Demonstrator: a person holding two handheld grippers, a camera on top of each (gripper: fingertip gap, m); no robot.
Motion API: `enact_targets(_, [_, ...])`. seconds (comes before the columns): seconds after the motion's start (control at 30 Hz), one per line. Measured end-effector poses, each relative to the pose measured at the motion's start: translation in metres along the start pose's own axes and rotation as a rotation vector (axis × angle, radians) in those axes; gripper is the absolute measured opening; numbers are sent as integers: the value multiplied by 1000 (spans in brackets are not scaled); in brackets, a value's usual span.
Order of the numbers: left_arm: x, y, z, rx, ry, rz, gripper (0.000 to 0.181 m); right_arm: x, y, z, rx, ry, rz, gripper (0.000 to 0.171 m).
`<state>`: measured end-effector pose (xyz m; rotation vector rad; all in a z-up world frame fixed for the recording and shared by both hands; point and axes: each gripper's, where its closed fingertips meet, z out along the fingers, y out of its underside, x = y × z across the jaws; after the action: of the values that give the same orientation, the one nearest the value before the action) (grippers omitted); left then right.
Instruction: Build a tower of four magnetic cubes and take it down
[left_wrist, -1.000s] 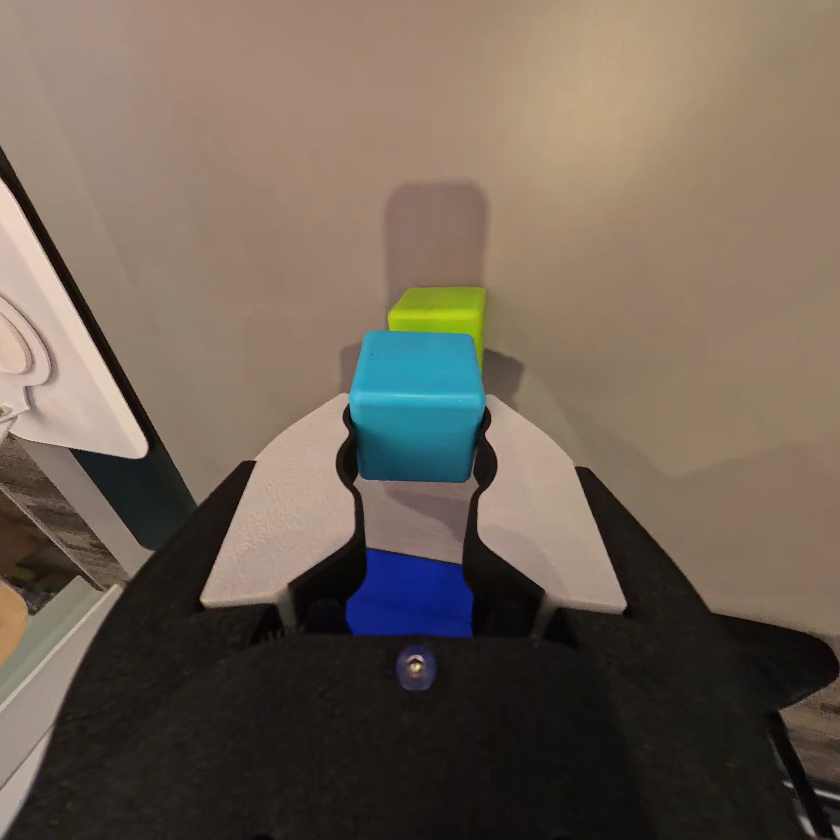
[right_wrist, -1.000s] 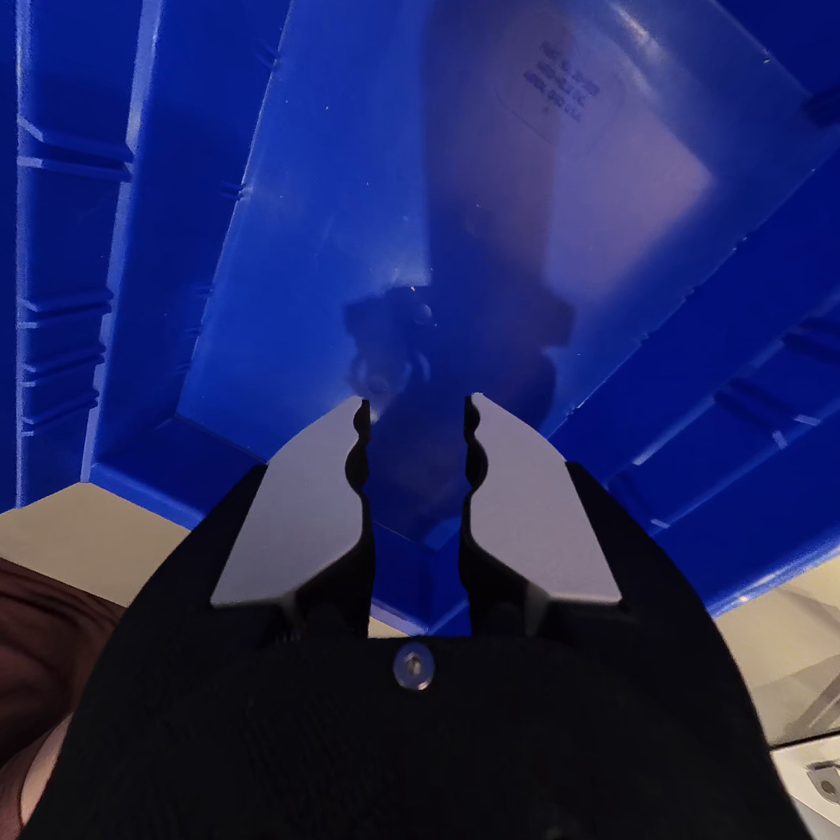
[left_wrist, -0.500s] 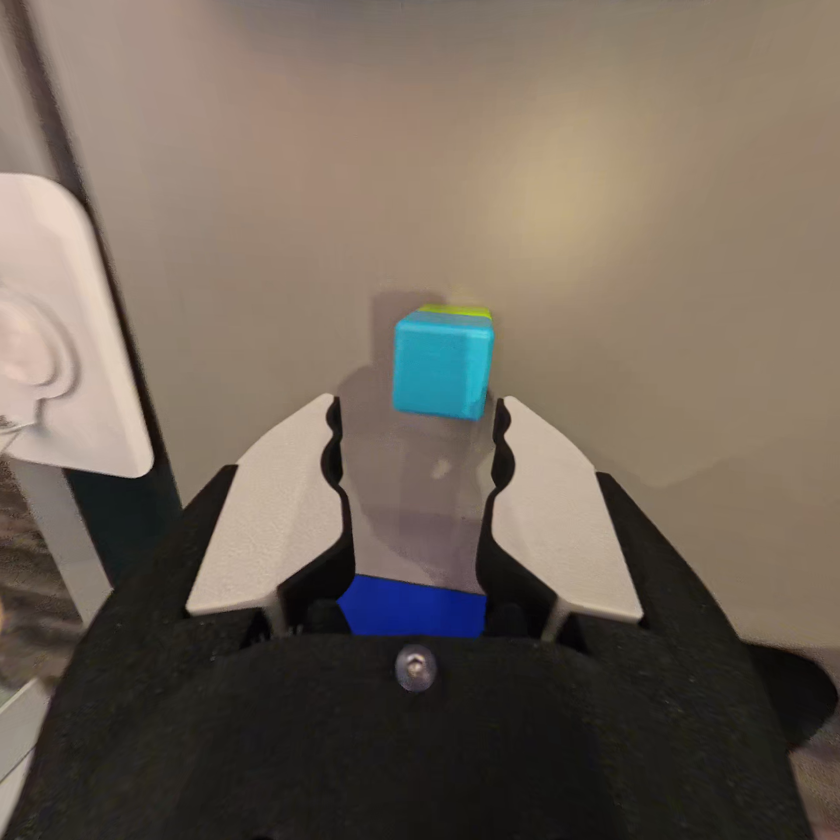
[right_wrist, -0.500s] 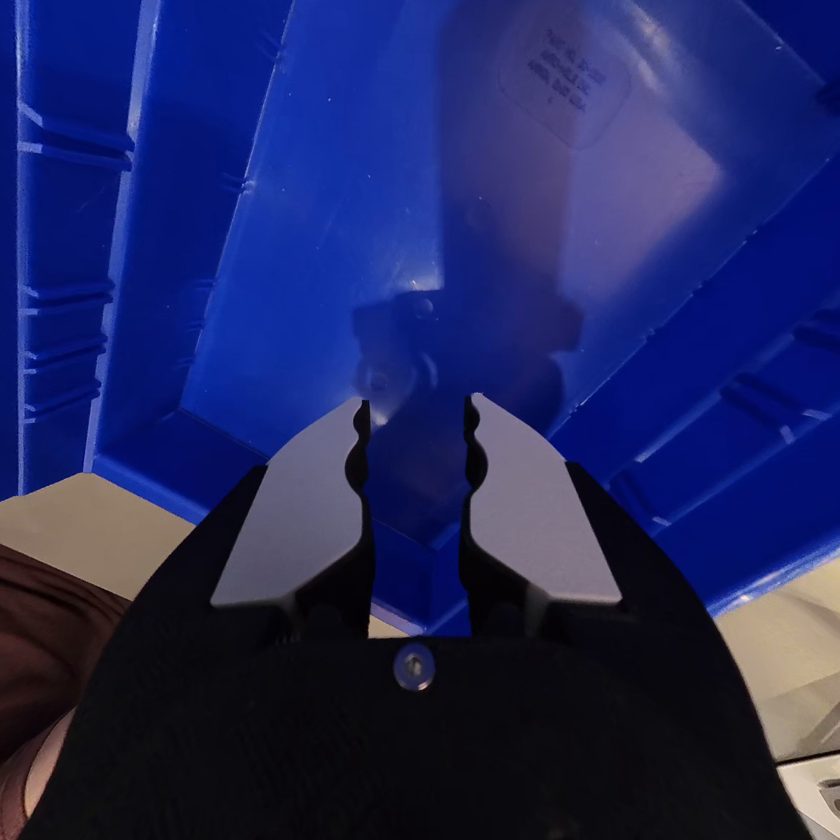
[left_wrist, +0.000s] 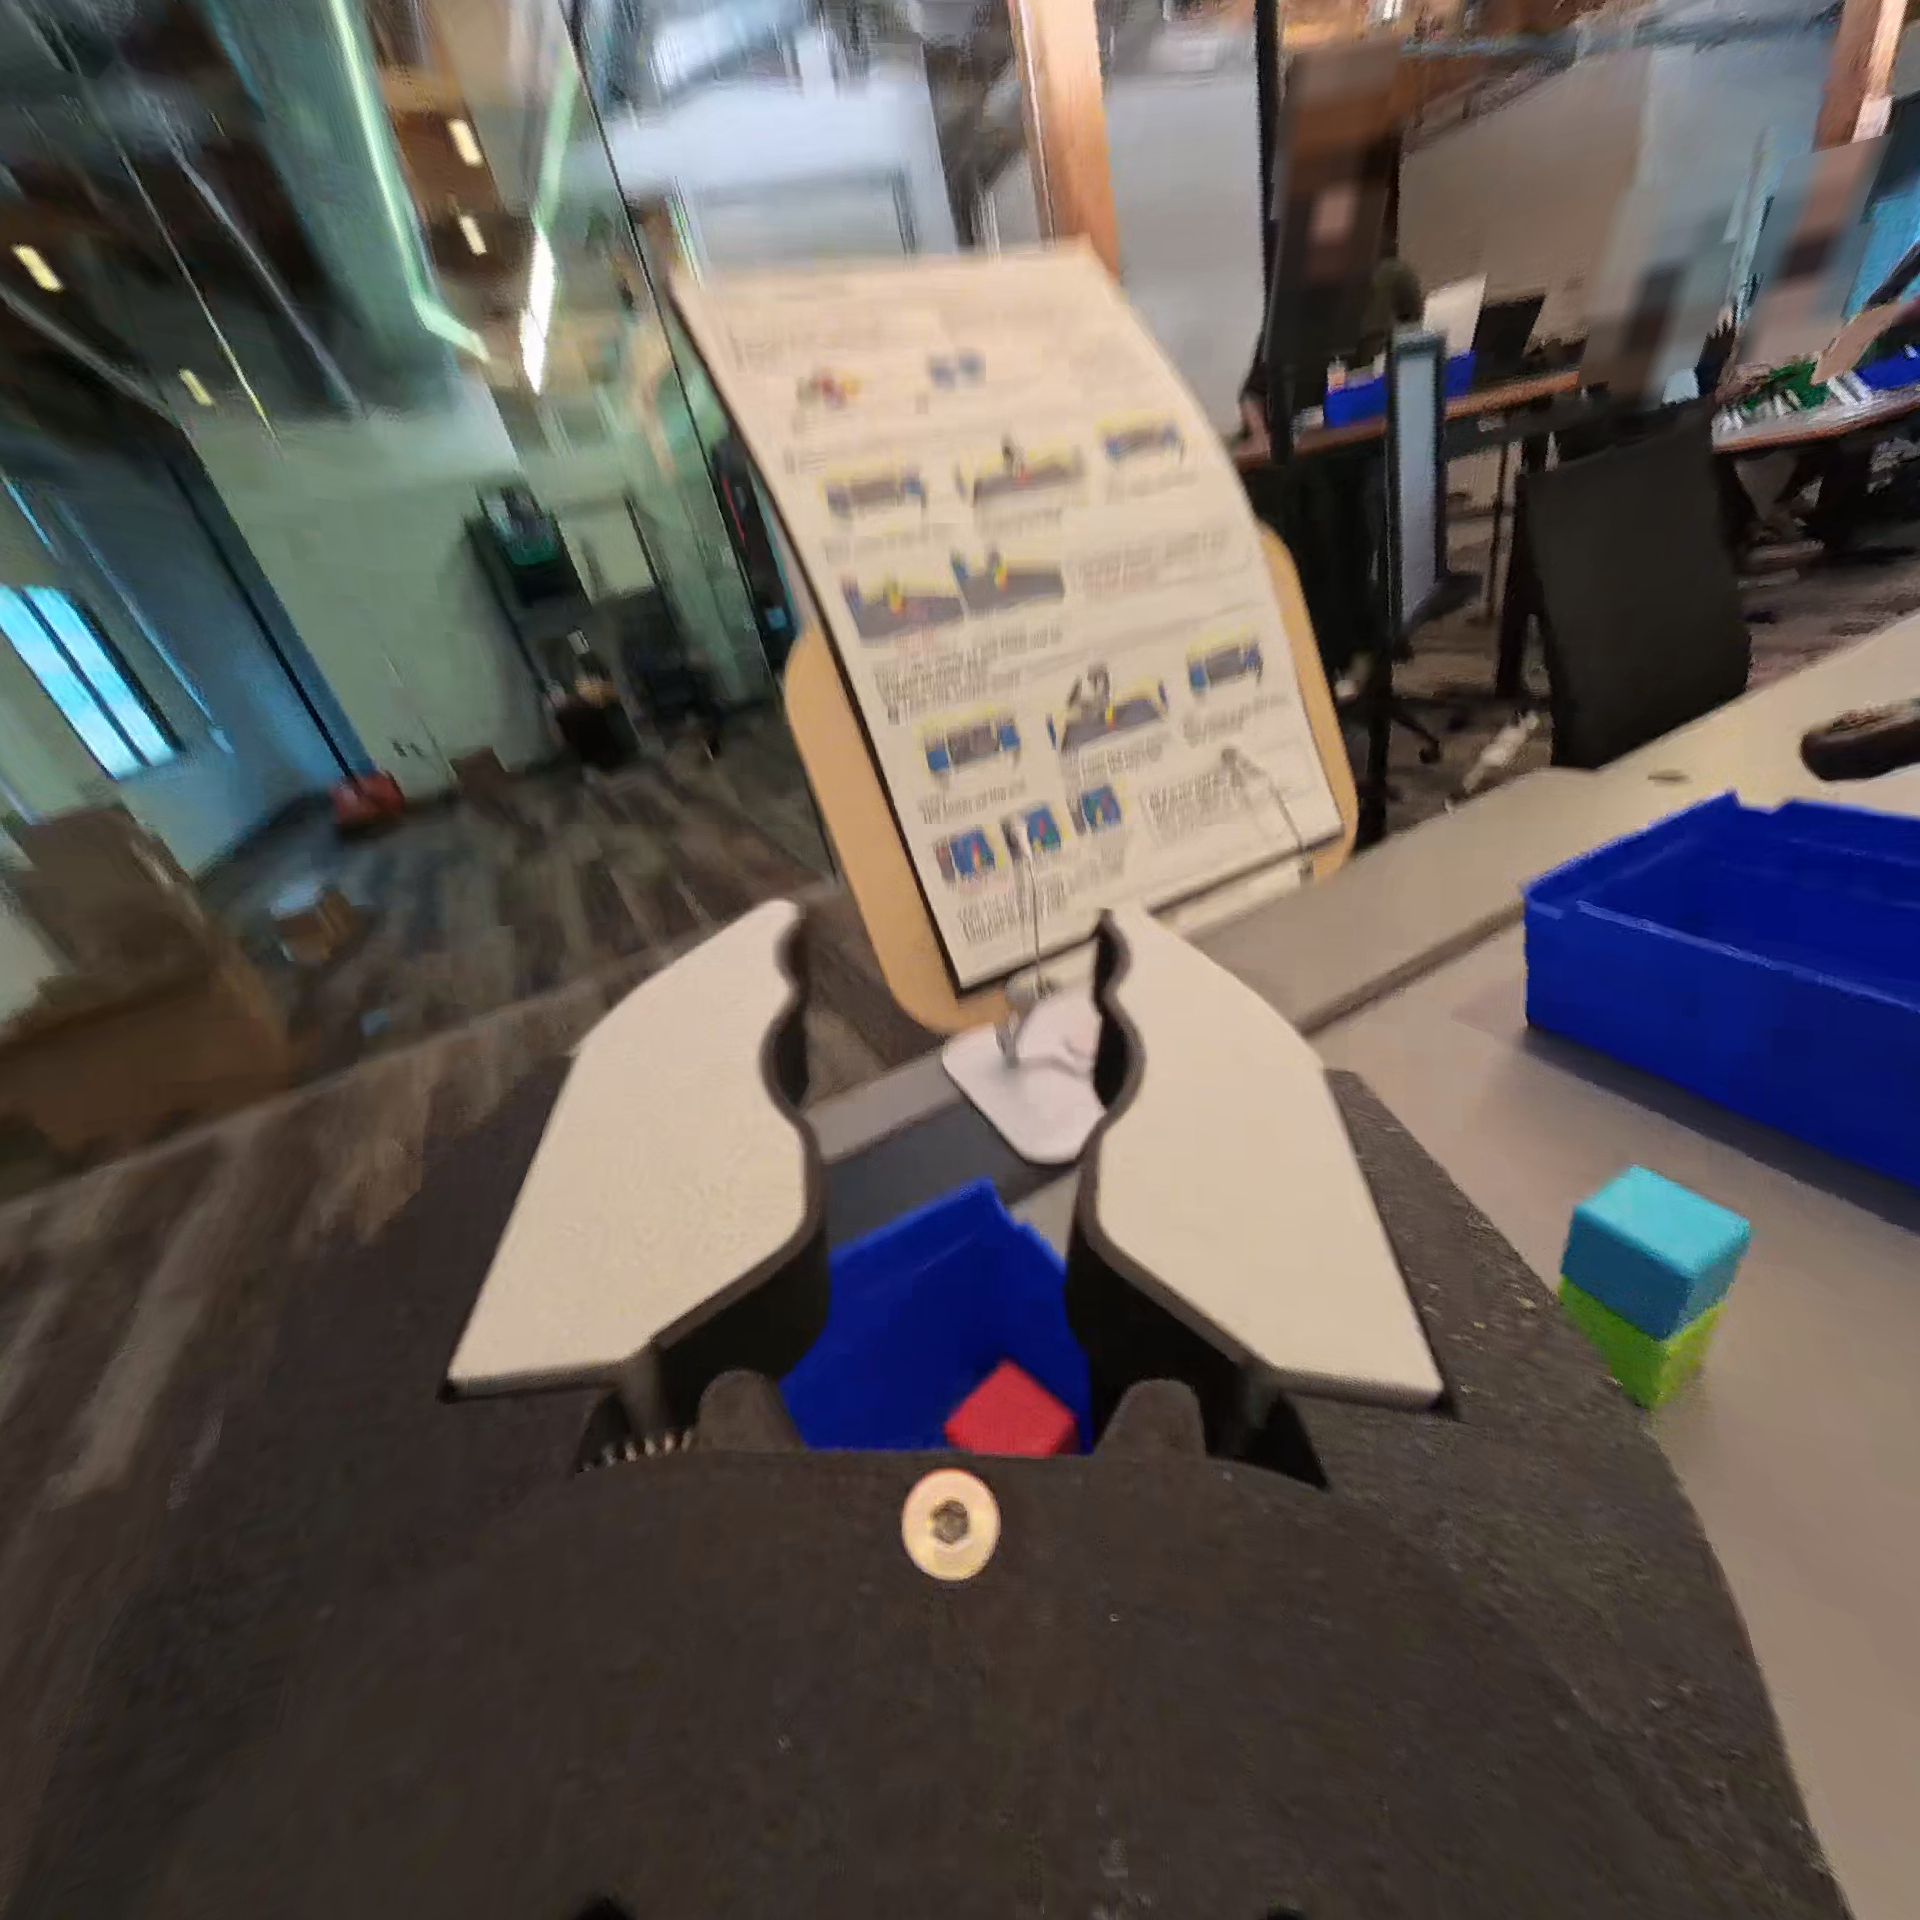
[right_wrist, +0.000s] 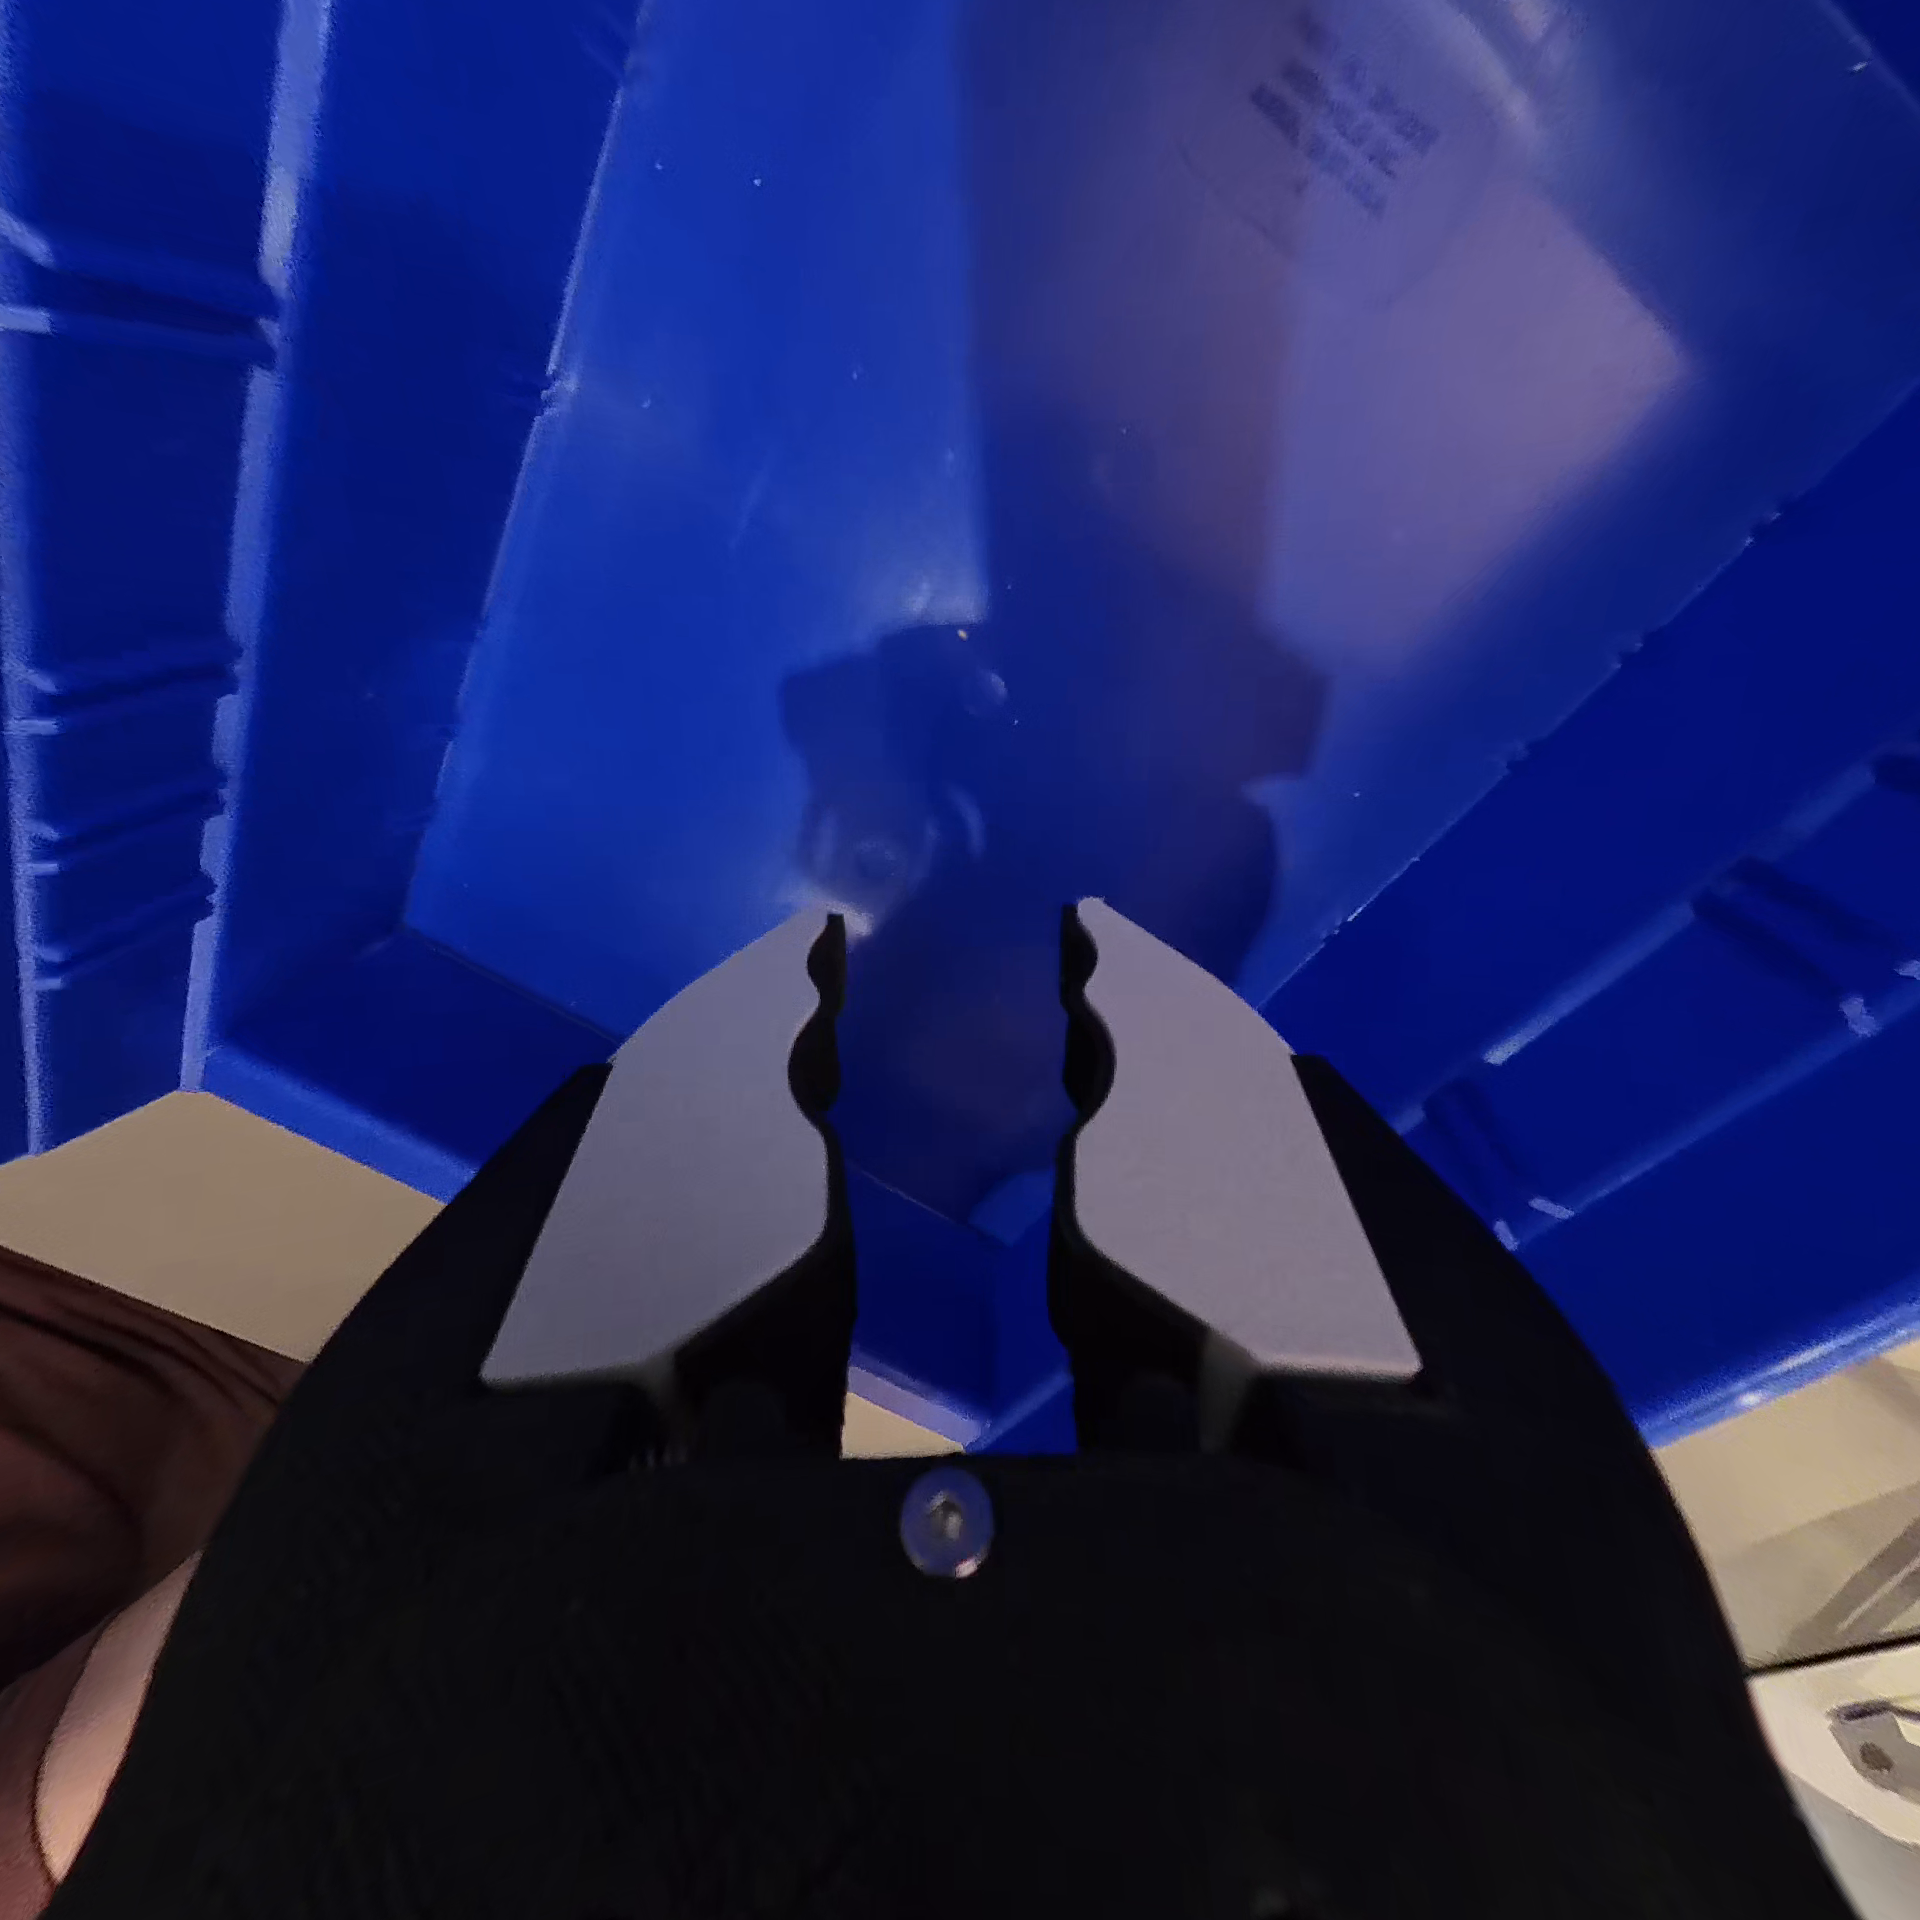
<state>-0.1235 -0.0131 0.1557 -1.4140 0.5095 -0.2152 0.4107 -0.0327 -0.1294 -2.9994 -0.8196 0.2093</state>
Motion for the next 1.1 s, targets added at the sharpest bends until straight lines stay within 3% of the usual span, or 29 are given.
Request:
enact_targets(0.07, [-4,30,6,-134,55,-39,69,1,2,4,-19,4,13,42])
enact_targets(0.13, [-8,59,15,-221,69,11,70,0,7,9,-46,6,18,42])
enact_targets(0.2, [-8,95,22,-345,109,110,55,0,12,13,-80,8,19,42])
enact_targets(0.33, [-2,167,34,-607,215,217,53,-4,10,18,-92,1,14,42])
enact_targets(0.53, [9,243,41,-844,348,333,54,-7,12,20,-115,2,3,42])
enact_targets(0.73, [28,269,47,-895,455,312,56,-8,12,16,-103,8,-1,42])
enact_targets(1.1, [26,298,44,-1029,450,393,56,-8,14,16,-113,2,-7,42])
